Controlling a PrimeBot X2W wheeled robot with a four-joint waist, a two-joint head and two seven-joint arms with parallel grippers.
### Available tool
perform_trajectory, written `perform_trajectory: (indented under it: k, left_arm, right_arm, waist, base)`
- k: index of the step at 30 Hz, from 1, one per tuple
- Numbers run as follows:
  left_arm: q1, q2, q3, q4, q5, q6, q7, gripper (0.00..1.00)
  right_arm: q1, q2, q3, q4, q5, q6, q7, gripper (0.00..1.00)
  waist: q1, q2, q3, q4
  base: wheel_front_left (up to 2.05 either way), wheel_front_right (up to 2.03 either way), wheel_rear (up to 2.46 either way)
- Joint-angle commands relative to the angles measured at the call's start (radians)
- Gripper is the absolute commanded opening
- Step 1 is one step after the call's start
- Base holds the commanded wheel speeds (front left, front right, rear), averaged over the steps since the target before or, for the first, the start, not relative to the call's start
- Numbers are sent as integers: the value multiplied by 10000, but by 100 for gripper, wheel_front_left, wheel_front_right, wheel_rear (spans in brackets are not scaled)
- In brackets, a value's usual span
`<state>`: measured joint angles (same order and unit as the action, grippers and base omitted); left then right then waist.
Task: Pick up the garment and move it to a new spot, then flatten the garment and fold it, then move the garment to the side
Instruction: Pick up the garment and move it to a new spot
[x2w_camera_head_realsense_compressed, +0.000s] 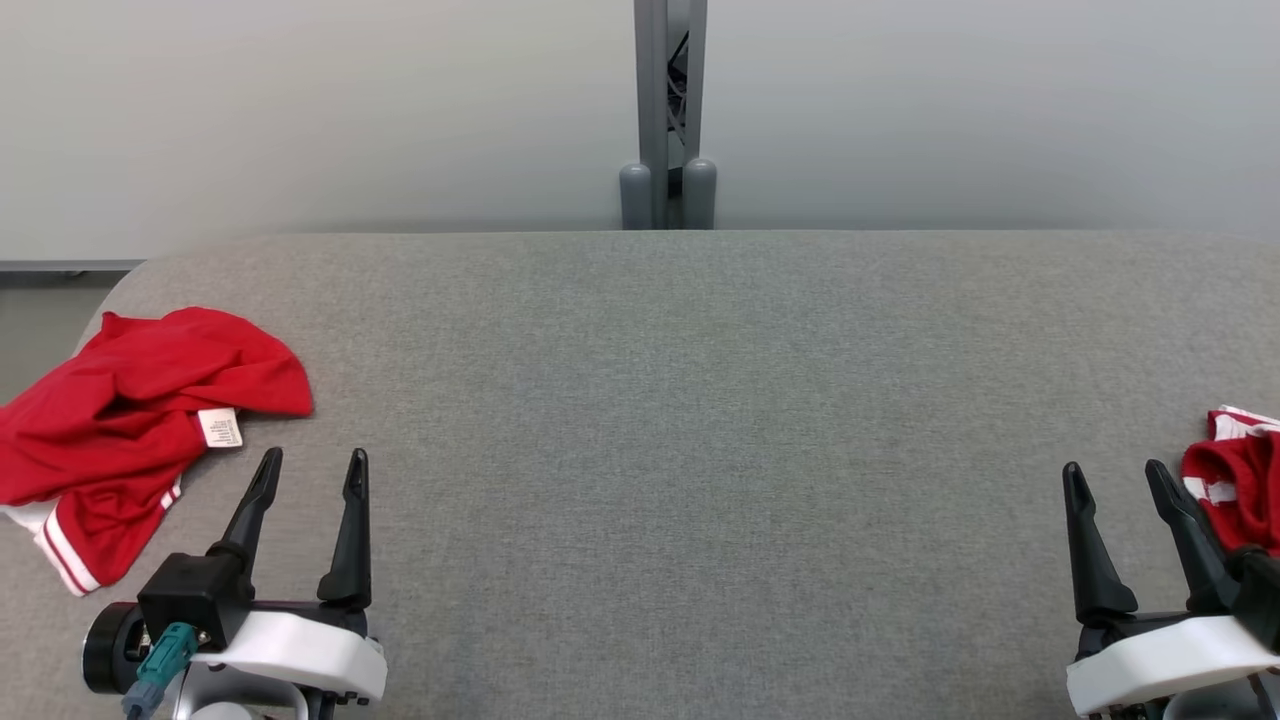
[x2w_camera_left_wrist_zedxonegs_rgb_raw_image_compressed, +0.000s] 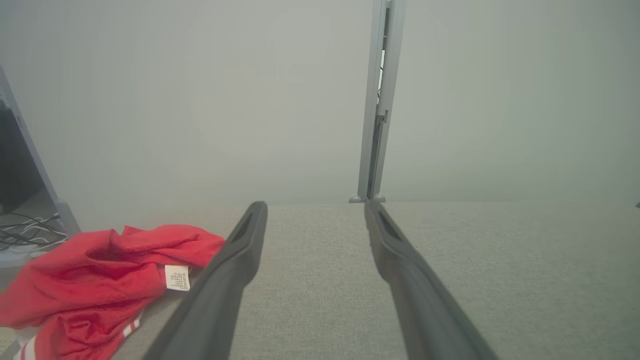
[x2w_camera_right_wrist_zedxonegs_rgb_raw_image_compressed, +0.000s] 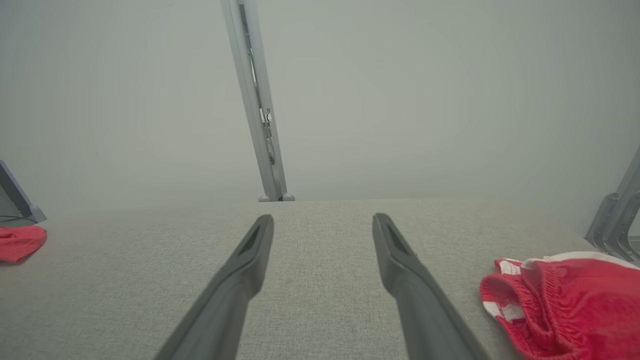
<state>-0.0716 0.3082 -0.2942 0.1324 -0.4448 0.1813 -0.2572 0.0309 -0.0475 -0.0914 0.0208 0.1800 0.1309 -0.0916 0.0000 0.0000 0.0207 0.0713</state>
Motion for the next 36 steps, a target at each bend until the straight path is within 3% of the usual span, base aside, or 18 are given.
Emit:
perform_trajectory:
  k: [1, 7, 8, 21, 27, 36]
  left_arm:
    - [-194, 6, 74, 30, -52, -34, -58, 100]
    - [-325, -163, 235, 90, -106, 4, -66, 100]
    - [-373, -235, 341, 73, -121, 17, -70, 100]
    - [-57, -662, 1152, 13, -6, -165, -64, 100]
    - [44, -753, 1347, 18, 141, -316, -57, 100]
    - [30, -822, 1449, 125, 333, -448, -58, 100]
  right_arm:
    - [67, -53, -27, -15, 1, -4, -41, 100]
    - [61, -55, 3, -102, -28, -4, 26, 100]
    - [58, -56, 28, -127, -33, -4, 70, 100]
    - [-151, -53, 292, -23, 29, -4, 136, 100]
    - [-216, -58, 407, 89, 64, -4, 77, 100]
    - [-249, -58, 478, 197, 110, -4, -5, 100]
  waist:
    - [0, 0, 32, 216]
    - [0, 0, 56, 969]
    - [0, 0, 63, 1371]
    - [0, 0, 9, 3671]
    - [0, 0, -11, 4169]
    - [0, 0, 3, 4286]
  base:
    - [0, 0, 0]
    - [0, 0, 0]
    - [0, 0, 0]
    - [0, 0, 0]
    - [0, 0, 0]
    - [0, 0, 0]
